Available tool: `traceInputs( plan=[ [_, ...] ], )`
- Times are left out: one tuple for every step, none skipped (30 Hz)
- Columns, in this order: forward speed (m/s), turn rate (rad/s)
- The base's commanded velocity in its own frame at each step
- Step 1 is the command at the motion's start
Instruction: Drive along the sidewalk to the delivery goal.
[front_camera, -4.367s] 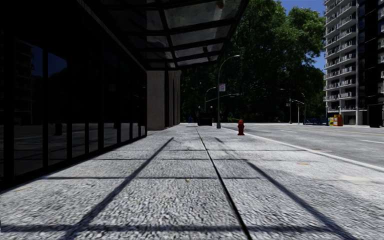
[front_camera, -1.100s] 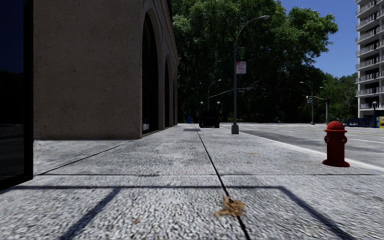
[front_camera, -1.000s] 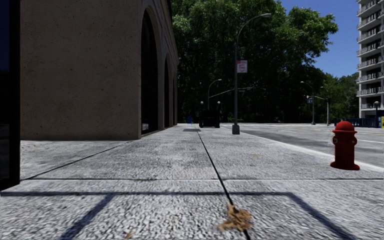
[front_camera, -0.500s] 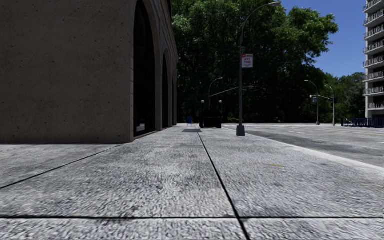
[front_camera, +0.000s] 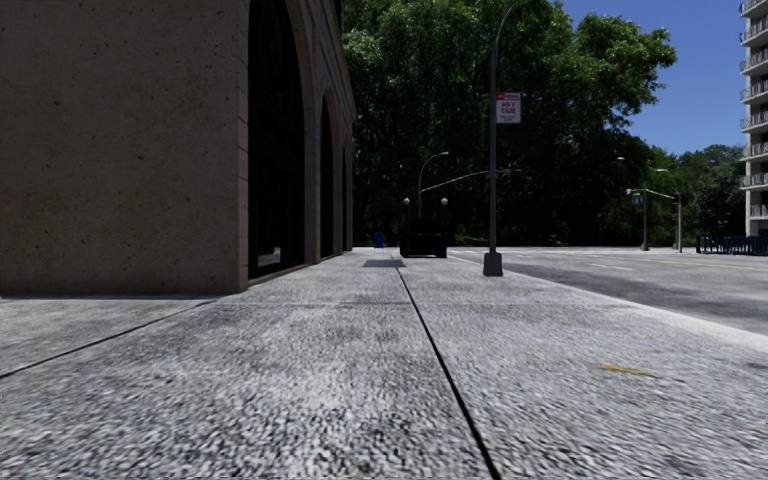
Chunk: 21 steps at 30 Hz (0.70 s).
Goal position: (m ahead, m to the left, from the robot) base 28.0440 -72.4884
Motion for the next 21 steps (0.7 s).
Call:
traceInputs(
  plan=[
    [2.0, 0.0],
    [2.0, 0.0],
    [2.0, 0.0],
    [2.0, 0.0],
    [2.0, 0.0],
    [2.0, 0.0],
    [2.0, 0.0],
    [2.0, 0.0],
    [2.0, 0.0],
    [2.0, 0.0],
    [2.0, 0.0],
    [2.0, 0.0],
    [2.0, 0.0],
    [2.0, 0.0],
    [2.0, 0.0],
    [2.0, 0.0],
    [2.0, 0.0],
    [2.0, 0.0],
    [2.0, 0.0],
    [2.0, 0.0],
    [2.0, 0.0]
  ],
)
